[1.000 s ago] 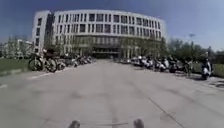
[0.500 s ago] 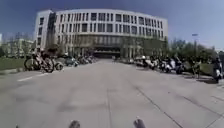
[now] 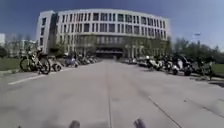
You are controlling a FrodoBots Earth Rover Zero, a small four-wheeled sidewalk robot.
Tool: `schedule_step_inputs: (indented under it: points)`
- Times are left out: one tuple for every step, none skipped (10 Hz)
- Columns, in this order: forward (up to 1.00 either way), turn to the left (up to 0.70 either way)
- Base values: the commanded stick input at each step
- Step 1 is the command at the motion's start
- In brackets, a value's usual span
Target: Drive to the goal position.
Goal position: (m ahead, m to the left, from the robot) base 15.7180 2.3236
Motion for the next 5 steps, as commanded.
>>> schedule_step_inputs:
  points:
    - [0.85,0.0]
    - [0.85,0.0]
    - [0.85,0.0]
    - [0.85,0.0]
    - [0.85,0.0]
